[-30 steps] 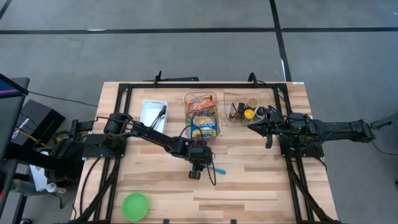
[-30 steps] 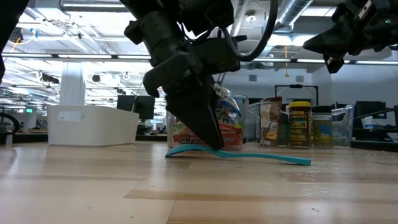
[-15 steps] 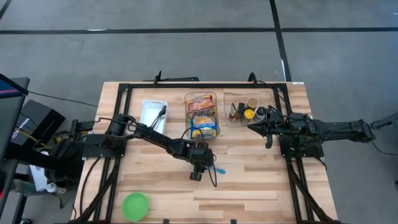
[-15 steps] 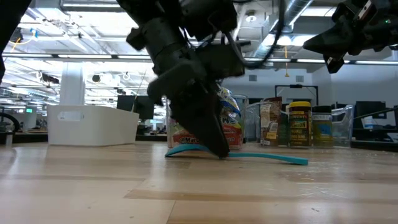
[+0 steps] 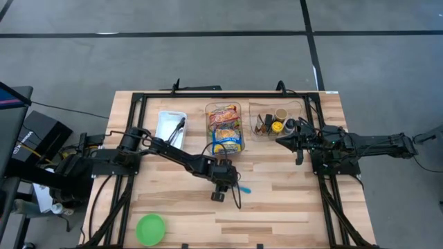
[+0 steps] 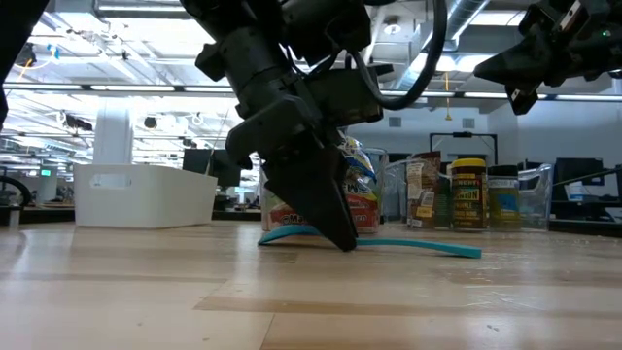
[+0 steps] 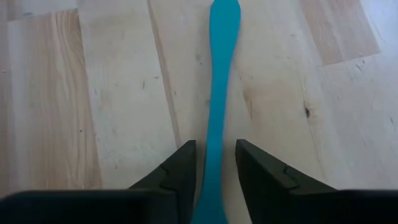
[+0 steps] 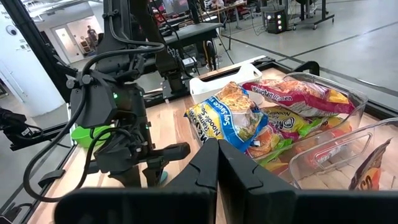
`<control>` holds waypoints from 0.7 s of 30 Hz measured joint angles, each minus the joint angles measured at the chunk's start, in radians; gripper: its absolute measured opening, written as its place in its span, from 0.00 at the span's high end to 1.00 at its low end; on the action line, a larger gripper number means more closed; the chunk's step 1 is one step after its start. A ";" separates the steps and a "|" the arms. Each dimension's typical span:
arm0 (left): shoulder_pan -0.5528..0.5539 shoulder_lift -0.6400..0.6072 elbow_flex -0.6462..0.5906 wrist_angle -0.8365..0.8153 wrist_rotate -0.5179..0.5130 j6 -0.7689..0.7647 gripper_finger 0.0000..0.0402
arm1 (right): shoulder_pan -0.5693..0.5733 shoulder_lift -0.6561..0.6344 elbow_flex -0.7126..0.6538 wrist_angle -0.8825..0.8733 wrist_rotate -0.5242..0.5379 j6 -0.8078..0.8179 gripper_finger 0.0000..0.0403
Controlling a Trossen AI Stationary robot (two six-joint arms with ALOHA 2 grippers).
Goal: Pick & Place Food Item
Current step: Put the blue spoon into the white bin
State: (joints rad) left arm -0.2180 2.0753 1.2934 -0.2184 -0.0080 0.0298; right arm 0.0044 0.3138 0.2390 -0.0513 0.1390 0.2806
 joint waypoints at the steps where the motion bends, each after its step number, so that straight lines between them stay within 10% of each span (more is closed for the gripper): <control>1: 0.000 0.000 0.000 0.000 0.000 0.000 0.75 | 0.000 0.000 0.000 0.000 0.000 0.000 1.00; 21: 0.000 0.001 0.000 0.002 -0.048 -0.001 0.90 | 0.000 0.000 0.000 0.000 0.000 0.000 1.00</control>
State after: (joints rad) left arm -0.2184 2.0766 1.2930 -0.2169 -0.0559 0.0288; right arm 0.0041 0.3138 0.2390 -0.0512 0.1394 0.2806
